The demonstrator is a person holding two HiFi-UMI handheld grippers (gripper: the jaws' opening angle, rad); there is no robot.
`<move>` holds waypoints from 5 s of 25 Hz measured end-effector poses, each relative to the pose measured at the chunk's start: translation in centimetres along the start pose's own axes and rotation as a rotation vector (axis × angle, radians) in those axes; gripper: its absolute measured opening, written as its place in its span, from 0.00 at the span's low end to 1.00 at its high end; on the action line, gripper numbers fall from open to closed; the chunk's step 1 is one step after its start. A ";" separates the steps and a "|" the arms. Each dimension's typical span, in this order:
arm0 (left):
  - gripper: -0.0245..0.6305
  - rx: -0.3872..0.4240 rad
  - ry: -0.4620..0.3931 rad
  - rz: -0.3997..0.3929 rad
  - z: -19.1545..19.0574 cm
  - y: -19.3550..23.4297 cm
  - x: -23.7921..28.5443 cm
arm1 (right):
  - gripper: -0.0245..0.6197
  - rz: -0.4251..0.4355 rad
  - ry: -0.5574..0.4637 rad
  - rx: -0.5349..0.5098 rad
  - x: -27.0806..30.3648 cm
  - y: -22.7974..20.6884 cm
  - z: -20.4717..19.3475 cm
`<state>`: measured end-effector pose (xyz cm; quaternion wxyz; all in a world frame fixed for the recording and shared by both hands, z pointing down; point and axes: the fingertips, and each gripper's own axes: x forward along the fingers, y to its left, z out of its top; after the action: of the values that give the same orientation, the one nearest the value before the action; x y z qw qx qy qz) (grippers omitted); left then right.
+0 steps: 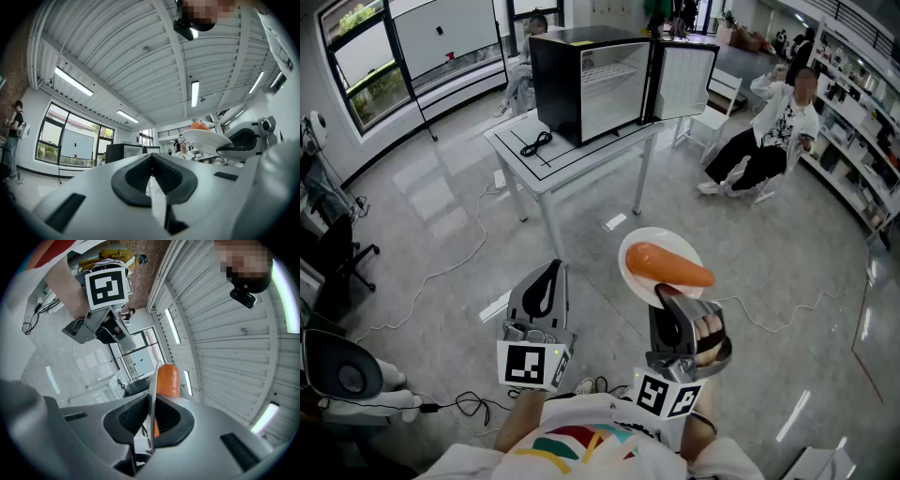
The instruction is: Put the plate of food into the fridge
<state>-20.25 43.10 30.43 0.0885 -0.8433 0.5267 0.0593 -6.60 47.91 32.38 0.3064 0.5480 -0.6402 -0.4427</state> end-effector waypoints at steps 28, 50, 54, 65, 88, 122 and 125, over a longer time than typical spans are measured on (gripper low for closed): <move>0.05 0.017 0.015 0.002 -0.3 -4.1 2.5 | 0.09 0.013 -0.045 -0.019 -0.4 -2.0 -4.2; 0.05 0.020 0.046 0.094 -2.6 -8.1 7.6 | 0.09 0.067 -0.153 -0.049 2.0 -4.2 -11.0; 0.05 0.017 0.030 0.070 -3.6 -8.3 9.2 | 0.09 0.060 -0.138 -0.073 2.8 -3.2 -12.1; 0.05 0.023 -0.012 0.044 -4.0 0.5 23.0 | 0.09 0.010 -0.129 -0.120 18.7 -5.2 -12.7; 0.05 0.009 0.007 -0.040 -8.5 5.9 36.2 | 0.09 -0.001 -0.106 -0.135 33.9 -4.1 -15.2; 0.05 0.017 0.055 0.102 -14.2 13.9 64.5 | 0.10 0.111 -0.230 -0.199 62.2 -7.1 -27.9; 0.05 0.025 0.078 0.132 -14.4 14.7 64.9 | 0.10 0.133 -0.258 -0.193 63.9 -6.7 -28.0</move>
<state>-4.98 -23.21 30.72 0.0742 -0.8072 0.5850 0.0255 7.36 -20.82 32.16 0.3013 0.4112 -0.6636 -0.5475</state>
